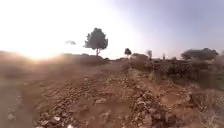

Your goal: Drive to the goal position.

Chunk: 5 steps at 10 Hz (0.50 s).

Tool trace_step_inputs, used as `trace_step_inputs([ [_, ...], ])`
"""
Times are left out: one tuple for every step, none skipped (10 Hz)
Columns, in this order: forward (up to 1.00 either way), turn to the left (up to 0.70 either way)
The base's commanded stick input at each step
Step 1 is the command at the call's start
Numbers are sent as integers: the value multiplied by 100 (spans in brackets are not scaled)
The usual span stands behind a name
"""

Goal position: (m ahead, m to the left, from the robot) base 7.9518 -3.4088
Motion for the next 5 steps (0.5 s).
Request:
trace_step_inputs([
  [69,0],
  [69,0],
  [69,0],
  [69,0],
  [69,0],
])
